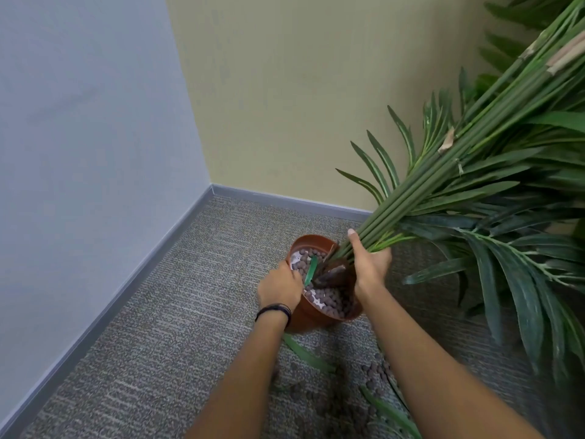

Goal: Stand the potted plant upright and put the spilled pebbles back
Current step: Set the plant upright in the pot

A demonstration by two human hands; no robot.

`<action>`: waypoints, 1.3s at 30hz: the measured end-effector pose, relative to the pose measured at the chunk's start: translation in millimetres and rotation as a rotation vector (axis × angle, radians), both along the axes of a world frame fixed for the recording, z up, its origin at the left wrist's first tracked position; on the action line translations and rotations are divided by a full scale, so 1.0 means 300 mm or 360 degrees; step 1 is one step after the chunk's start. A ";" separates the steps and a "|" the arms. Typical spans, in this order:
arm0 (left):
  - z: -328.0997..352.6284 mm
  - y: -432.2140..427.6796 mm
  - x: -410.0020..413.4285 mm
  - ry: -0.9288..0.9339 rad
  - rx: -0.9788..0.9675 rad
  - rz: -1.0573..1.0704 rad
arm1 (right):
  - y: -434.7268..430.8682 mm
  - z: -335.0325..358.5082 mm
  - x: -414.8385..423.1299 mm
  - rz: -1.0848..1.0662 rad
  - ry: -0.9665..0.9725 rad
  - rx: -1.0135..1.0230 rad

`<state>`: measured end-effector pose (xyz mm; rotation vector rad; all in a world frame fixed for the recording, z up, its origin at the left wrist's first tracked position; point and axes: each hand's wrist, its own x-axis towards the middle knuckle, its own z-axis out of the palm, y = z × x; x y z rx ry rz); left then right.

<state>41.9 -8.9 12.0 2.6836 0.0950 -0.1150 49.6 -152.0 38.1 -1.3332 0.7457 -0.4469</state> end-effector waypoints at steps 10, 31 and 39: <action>0.015 -0.001 0.012 0.0045 -0.0006 -0.0022 | -0.125 -0.236 -0.147 0.0218 0.0907 -0.0537; 0.024 0.007 -0.015 0.0484 -0.0754 0.0078 | -0.107 -0.295 -0.086 0.0663 0.1066 -0.0574; 0.005 0.024 0.007 0.0486 -0.0643 0.0103 | -0.025 -0.363 -0.077 0.0312 0.0923 -0.0444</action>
